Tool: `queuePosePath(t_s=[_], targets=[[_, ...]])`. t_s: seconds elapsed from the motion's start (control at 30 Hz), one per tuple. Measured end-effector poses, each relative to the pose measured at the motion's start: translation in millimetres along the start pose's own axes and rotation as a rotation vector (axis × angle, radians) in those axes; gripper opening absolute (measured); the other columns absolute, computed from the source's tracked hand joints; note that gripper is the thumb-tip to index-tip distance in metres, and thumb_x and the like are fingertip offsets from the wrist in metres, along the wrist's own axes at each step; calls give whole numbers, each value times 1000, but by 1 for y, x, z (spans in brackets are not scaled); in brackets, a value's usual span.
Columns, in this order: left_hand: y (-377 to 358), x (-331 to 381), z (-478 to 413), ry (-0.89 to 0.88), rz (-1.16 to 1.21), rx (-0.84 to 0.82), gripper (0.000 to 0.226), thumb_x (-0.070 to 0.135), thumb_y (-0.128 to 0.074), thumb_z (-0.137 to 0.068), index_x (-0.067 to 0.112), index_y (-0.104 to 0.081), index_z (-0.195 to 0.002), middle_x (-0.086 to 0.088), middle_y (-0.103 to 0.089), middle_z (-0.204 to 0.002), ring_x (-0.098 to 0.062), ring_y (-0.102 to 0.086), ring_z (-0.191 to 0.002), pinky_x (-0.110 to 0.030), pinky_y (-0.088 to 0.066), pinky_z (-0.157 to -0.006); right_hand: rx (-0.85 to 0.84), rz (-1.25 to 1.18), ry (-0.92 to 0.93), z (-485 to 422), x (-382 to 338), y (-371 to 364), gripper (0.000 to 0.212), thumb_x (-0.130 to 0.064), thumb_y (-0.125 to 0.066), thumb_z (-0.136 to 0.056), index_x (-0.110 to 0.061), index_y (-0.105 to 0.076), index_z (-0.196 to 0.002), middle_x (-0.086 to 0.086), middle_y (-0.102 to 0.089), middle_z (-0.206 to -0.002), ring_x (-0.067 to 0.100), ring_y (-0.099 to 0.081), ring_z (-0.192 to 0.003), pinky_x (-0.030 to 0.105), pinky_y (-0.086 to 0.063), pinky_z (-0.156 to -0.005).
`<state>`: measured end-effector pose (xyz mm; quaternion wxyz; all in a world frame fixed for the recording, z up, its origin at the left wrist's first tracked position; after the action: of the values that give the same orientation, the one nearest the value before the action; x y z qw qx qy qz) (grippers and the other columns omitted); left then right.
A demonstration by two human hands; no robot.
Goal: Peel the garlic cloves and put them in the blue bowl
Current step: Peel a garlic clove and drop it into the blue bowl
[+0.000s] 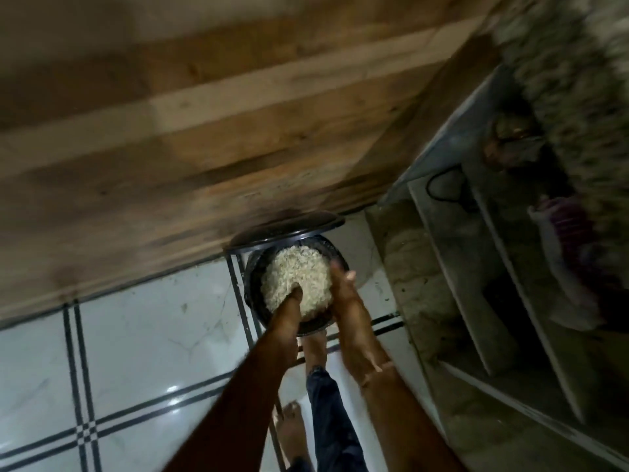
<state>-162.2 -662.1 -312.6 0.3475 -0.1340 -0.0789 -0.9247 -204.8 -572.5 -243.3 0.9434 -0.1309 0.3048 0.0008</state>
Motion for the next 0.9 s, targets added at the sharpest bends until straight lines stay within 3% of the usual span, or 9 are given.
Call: queuePosePath(t_s=[0.03, 0.1, 0.17, 0.27, 0.37, 0.47, 0.53, 0.67, 0.9], targets=[[-2, 10, 41, -83, 6, -12, 50, 50, -55, -103, 24, -48, -146, -8, -55, -145, -29, -54, -131, -40, -42, -103, 4, 46, 28, 19, -7, 10, 46, -43, -35, -114, -15, -46, -148, 1, -58, -139, 0, -66, -104, 6, -51, -67], [-3, 14, 93, -251, -133, -72, 48, 44, -51, -107, 23, -47, -150, -8, -50, -152, -28, -50, -136, -40, -41, -112, 24, 116, 69, 62, -20, 21, 36, -34, -34, -114, -16, -54, -137, 0, -63, -127, -11, -65, -82, 2, -46, -53], [-4, 12, 156, -437, -320, -93, 49, 42, -49, -107, 23, -46, -153, -6, -44, -159, -26, -44, -143, -35, -36, -118, 104, 173, 120, 107, -30, 39, 30, -34, -35, -113, -25, -61, -126, 1, -65, -126, -20, -60, -81, -1, -43, -58], [-10, -10, 237, -678, -552, -113, 46, 37, -56, -105, 23, -52, -149, -3, -47, -157, -21, -45, -143, -31, -35, -118, 180, 232, 305, 195, -38, 69, 26, -34, -43, -111, -29, -66, -123, -19, -65, -115, -22, -58, -91, -1, -45, -75], [-27, -41, 306, -855, -682, -156, 48, 33, -63, -102, 17, -56, -147, -2, -55, -148, -20, -51, -137, -30, -40, -114, 326, 277, 492, 279, -43, 106, 31, -39, -52, -107, -28, -69, -132, -25, -69, -120, -10, -63, -113, 26, -51, -106], [-54, -76, 360, -1009, -864, -247, 46, 38, -65, -100, 23, -58, -143, 2, -59, -145, -16, -53, -134, -34, -42, -114, 451, 350, 650, 348, -43, 148, 19, -39, -53, -106, -43, -71, -112, -33, -69, -109, -6, -65, -107, 20, -53, -94], [-77, -99, 389, -1109, -935, -308, 43, 40, -66, -99, 26, -60, -139, 4, -61, -141, -15, -54, -132, -39, -44, -112, 554, 379, 710, 385, -41, 181, 18, -40, -54, -108, -41, -72, -106, -26, -71, -103, -1, -67, -101, 26, -56, -89], [-131, -147, 436, -1257, -1013, -430, 37, 36, -67, -98, 28, -64, -134, 6, -62, -137, -14, -56, -128, -32, -48, -105, 693, 468, 767, 429, -32, 255, 27, -40, -49, -109, -28, -73, -108, -12, -71, -104, 4, -66, -98, 40, -57, -88], [-250, -257, 487, -1344, -1210, -603, 35, 27, -72, -95, 23, -67, -130, 5, -64, -132, -8, -57, -122, -22, -43, -101, 902, 496, 719, 498, -11, 414, 25, -33, -56, -108, -25, -74, -122, -13, -71, -120, 3, -64, -110, 26, -53, -93]])
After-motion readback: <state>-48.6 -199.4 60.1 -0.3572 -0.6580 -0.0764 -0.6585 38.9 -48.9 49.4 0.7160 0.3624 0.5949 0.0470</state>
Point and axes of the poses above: each hand's wrist, its own z-axis away from the middle knuckle, its own y-axis out of the back of the hand, x = y × z, the point moved 2 cm from there along -z, towards the middle knuckle
